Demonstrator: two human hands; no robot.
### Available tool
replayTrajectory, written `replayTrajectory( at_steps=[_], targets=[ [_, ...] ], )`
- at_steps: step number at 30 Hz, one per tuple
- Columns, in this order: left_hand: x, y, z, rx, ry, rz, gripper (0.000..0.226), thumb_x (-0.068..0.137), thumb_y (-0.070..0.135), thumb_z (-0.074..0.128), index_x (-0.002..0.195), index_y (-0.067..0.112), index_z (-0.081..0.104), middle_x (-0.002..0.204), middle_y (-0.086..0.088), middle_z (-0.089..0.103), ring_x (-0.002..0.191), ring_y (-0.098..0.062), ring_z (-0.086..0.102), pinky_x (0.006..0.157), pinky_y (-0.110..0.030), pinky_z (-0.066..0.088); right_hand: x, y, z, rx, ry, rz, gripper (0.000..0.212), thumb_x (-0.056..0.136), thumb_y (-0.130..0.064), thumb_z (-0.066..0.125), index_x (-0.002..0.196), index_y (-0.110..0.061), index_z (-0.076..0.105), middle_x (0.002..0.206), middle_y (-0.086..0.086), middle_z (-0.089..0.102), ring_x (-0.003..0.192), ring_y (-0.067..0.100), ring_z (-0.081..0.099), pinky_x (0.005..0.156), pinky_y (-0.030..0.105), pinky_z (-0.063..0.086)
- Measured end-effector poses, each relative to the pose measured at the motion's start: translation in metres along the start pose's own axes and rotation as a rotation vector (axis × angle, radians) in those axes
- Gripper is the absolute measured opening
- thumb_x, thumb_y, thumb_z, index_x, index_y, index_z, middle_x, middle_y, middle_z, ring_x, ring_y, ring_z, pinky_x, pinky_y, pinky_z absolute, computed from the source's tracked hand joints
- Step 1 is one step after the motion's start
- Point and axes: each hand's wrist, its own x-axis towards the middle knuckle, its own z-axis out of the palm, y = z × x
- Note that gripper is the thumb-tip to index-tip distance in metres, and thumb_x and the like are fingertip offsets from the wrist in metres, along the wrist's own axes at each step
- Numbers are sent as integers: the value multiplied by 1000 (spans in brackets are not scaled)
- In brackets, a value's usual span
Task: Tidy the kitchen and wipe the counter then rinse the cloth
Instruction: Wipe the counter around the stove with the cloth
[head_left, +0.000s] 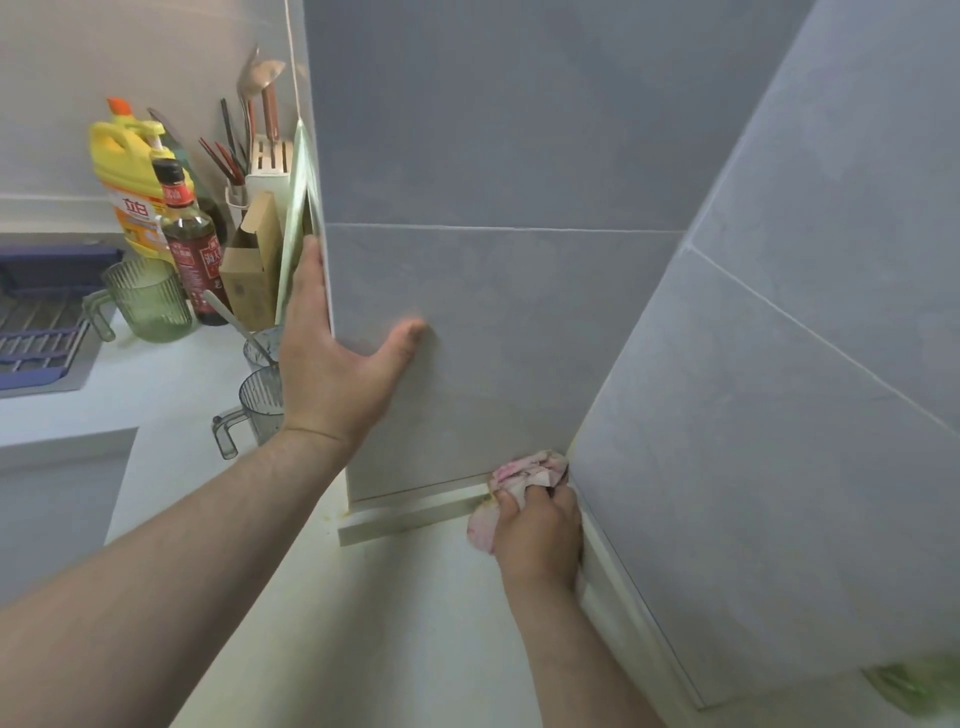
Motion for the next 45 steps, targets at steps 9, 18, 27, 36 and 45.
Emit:
replayTrajectory(
  at_steps=[9,18,27,36,45],
  targets=[
    [1,-3,0,4,5,19,96,74,69,65,143,8,41,140,-7,52,130,-21,49,106,-48,42,16,2,-47,-375,-67,-298,31,63,-13,81,92,-8,71,107,13,59,84,27,65,64,30,53],
    [3,-3,1,-14,-7,29,98,74,64,67,147,5,37,146,-11,47,137,-23,42,111,-46,36,16,14,-60,-613,-226,-481,66,76,-61,63,115,-7,64,123,10,52,96,25,63,81,30,51],
    [1,1,-1,-14,-20,33,100,75,61,69,150,7,30,151,-7,41,139,-22,38,114,-44,35,29,28,-65,-842,-370,-1059,102,61,-62,65,147,-12,41,155,15,36,136,44,38,117,54,22],
    [3,-4,2,-17,-37,14,102,75,64,69,151,10,28,151,-6,40,140,-21,38,112,-45,37,13,41,-38,-584,-289,-717,99,72,-46,73,154,-20,23,161,23,10,147,45,6,120,55,16],
    [4,-6,2,-17,-44,17,100,75,65,69,150,13,29,149,-6,42,137,-23,41,109,-47,41,8,41,-45,-242,-315,-454,86,93,-30,60,156,-10,5,162,6,9,151,19,6,117,21,13]
  ],
)
